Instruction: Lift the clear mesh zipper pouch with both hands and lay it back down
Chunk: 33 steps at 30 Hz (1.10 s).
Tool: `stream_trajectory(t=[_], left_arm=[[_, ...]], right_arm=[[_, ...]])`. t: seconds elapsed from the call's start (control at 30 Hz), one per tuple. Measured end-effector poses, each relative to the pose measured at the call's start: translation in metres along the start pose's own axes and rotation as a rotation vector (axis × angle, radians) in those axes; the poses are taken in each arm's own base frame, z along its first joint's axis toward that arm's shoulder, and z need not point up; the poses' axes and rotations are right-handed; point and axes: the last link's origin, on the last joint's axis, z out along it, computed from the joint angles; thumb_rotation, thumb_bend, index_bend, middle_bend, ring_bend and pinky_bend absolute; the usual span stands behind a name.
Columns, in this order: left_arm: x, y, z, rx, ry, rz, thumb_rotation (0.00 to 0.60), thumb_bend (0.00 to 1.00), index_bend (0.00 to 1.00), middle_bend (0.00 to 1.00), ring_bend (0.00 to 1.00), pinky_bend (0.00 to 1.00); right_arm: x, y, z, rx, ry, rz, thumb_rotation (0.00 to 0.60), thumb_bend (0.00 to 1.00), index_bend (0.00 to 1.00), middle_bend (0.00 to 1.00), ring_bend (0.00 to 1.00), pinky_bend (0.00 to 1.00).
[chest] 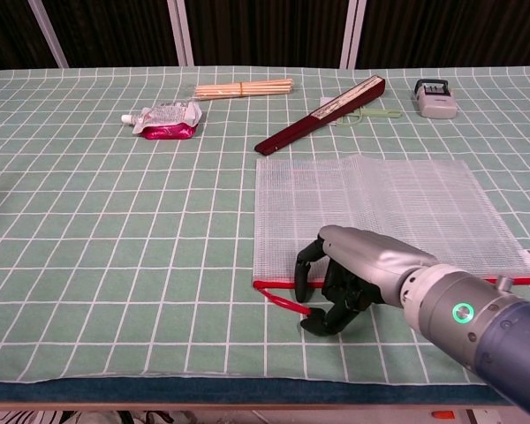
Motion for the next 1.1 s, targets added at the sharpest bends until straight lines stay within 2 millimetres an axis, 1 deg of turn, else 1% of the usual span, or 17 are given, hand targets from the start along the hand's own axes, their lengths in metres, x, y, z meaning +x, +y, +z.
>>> stream_trajectory(t=[0.33, 0.57, 0.8, 1.1], left_arm=[[-0.0001, -0.0003, 0.0006, 0.002, -0.001, -0.003, 0.6, 0.0, 0.0, 0.0, 0.0, 0.0], [0.0, -0.0004, 0.0008, 0.002, -0.002, -0.006, 0.6, 0.0, 0.0, 0.0, 0.0, 0.0], [0.0002, -0.0004, 0.0009, 0.002, 0.0, -0.008, 0.6, 0.0, 0.0, 0.0, 0.0, 0.0], [0.0008, -0.0004, 0.0005, 0.0, 0.004, -0.013, 0.6, 0.0, 0.0, 0.0, 0.0, 0.0]], right_arm=[[-0.003, -0.0018, 0.0017, -0.007, 0.003, 0.01, 0.6, 0.39, 0.54, 1.0, 1.0, 0.99], [-0.0038, -0.0017, 0.0045, -0.016, 0.008, 0.015, 0.6, 0.44, 0.55, 1.0, 1.0, 0.99], [-0.0054, 0.0005, 0.0038, -0.029, 0.003, 0.014, 0.6, 0.45, 0.57, 1.0, 1.0, 0.99], [-0.0056, 0.0017, 0.0018, -0.034, 0.002, 0.014, 0.6, 0.53, 0.6, 1.0, 1.0, 0.99]])
